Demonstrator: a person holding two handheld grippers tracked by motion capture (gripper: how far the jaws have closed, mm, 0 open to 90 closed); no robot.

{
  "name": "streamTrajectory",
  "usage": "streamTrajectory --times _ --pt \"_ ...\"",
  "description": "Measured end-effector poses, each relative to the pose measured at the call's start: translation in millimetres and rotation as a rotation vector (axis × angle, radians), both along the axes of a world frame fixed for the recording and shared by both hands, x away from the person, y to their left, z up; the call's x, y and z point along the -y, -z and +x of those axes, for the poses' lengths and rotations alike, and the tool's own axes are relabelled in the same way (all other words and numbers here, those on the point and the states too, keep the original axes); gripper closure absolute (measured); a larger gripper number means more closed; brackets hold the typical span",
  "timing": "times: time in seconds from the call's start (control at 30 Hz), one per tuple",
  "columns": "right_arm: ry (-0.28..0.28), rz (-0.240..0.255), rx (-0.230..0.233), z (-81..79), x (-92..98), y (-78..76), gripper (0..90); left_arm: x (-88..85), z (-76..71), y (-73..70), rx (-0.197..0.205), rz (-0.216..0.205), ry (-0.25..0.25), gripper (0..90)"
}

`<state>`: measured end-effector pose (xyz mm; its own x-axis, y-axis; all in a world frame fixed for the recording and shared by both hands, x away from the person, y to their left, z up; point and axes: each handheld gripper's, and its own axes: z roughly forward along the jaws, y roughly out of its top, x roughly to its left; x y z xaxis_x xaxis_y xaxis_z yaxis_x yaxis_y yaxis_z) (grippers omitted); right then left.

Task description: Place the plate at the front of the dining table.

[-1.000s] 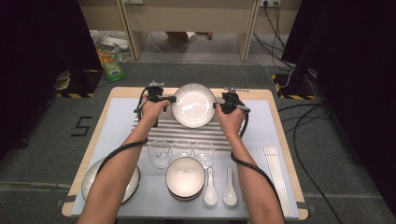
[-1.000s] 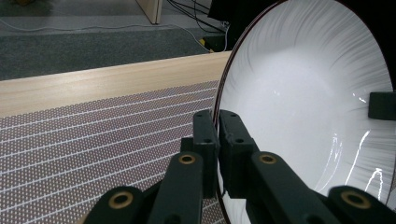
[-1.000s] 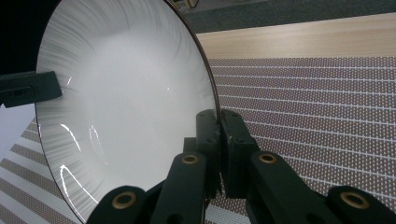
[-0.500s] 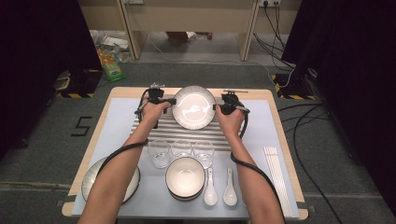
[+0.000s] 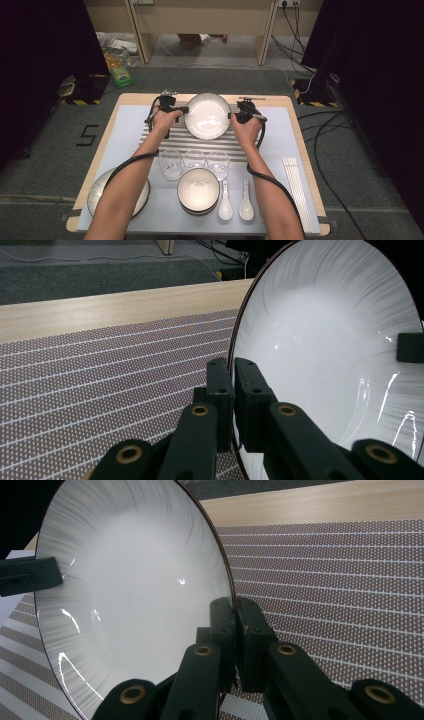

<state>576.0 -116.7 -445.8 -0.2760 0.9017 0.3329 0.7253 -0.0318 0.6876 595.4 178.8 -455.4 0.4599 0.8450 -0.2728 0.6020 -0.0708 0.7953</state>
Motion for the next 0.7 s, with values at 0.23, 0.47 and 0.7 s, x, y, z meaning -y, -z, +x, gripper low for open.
streamTrajectory --times 0.23,0.47,0.7 --pt "0.010 0.009 -0.017 1.6 0.4 2.0 86.7 0.9 0.8 2.7 -0.007 0.006 0.000 85.2" --pt "0.016 0.007 -0.029 2.6 0.5 4.5 86.4 3.6 1.1 5.4 -0.016 0.015 -0.002 84.5" --pt "0.014 0.005 -0.040 4.3 0.9 5.4 85.0 5.8 1.8 4.9 -0.023 0.028 -0.009 84.1"
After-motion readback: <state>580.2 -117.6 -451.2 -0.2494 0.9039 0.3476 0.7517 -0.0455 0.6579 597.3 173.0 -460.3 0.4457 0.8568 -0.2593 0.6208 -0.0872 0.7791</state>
